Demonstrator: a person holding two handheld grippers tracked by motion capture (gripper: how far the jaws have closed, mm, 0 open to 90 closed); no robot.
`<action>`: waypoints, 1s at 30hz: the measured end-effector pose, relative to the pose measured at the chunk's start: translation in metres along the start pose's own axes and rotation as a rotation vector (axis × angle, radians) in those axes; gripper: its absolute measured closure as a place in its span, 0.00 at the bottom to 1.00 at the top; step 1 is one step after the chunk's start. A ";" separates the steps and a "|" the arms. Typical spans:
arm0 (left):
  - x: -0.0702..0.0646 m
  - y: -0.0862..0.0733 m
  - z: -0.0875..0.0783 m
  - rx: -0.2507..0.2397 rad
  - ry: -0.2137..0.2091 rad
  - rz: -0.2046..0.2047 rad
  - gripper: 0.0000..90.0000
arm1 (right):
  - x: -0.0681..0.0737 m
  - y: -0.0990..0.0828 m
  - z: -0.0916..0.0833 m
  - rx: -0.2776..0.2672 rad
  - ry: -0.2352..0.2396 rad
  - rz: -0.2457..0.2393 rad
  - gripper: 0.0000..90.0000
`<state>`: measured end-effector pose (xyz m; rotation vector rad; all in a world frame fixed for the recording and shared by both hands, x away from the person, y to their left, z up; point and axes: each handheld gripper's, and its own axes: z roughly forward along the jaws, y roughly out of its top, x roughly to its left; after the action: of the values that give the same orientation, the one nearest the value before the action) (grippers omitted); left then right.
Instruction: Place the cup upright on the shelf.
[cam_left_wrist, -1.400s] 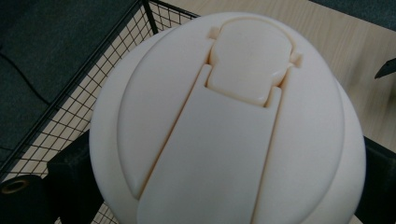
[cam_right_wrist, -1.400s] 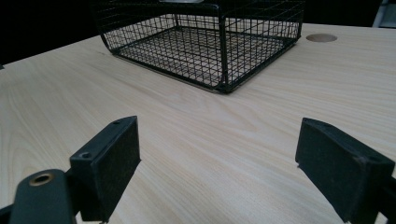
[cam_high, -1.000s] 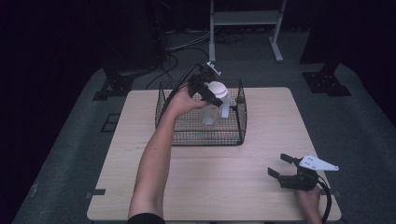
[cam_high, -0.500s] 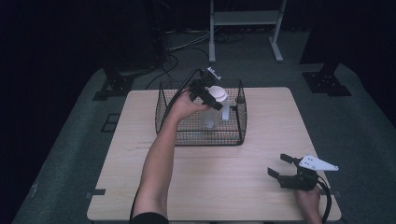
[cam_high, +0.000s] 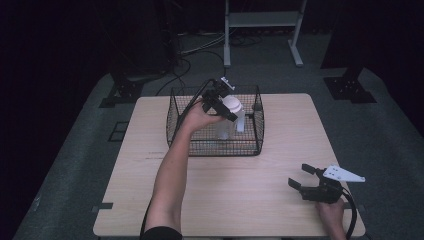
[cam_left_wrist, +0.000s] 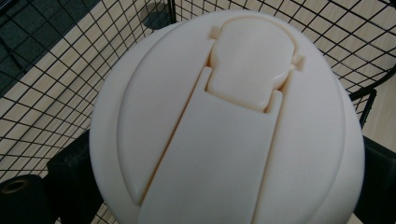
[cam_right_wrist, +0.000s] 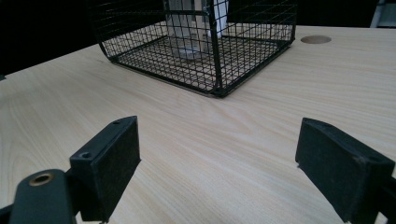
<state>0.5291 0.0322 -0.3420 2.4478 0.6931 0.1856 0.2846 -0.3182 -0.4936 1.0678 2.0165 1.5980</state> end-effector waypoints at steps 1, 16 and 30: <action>0.000 -0.001 0.000 0.000 0.001 0.001 0.06 | 0.000 0.000 0.000 0.001 0.001 -0.003 0.14; 0.001 -0.020 -0.004 -0.035 0.002 0.000 0.05 | 0.005 0.000 0.003 0.030 0.006 -0.033 0.14; 0.001 -0.024 -0.007 -0.064 -0.003 0.000 0.03 | 0.005 0.000 0.003 0.033 0.009 -0.033 0.14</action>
<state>0.5175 0.0531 -0.3506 2.3864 0.6762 0.2016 0.2833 -0.3120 -0.4935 1.0355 2.0620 1.5613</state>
